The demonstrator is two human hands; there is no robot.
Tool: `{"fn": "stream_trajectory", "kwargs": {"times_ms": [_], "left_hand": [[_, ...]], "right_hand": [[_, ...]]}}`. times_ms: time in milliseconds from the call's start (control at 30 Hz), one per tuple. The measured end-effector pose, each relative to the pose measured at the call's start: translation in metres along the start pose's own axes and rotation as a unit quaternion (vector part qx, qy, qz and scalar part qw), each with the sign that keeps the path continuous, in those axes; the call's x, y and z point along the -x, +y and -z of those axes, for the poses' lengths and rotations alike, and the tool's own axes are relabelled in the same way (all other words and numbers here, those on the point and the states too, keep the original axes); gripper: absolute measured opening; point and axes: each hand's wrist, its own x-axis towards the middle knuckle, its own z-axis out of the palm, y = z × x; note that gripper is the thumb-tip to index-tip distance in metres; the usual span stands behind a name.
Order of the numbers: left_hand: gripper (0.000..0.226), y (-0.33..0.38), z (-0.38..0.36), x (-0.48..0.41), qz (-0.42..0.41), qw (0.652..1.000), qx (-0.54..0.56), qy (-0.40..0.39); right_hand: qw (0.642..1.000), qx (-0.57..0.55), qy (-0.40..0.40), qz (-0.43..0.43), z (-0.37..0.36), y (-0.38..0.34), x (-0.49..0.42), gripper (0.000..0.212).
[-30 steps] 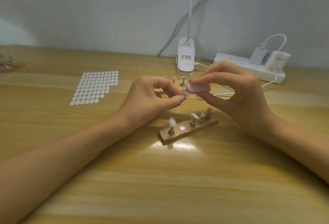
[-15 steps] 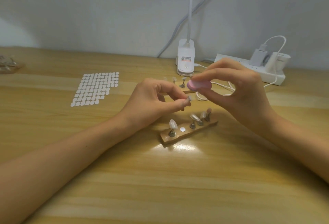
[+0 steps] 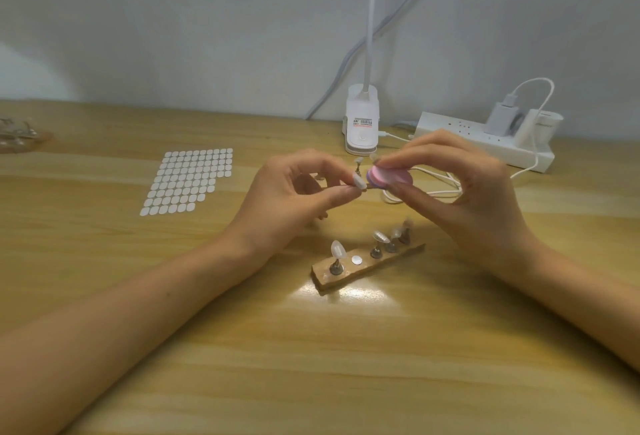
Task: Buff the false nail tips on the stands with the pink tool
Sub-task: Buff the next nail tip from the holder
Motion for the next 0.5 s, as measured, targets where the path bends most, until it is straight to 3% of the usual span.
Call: {"fn": "stream_trajectory", "kwargs": {"times_ms": [200,500], "left_hand": [[0.011,0.0025,0.0,0.0022,0.039,0.999,0.025,0.015],[0.014,0.0005,-0.0001,-0.0006,0.015,0.999,-0.024,0.027]], "right_hand": [[1.0,-0.005,0.003,-0.009,-0.0039,0.0017,0.0073,0.018],[0.999,-0.04,0.003,-0.036,-0.0038,0.0024,0.0072,0.02]]}}
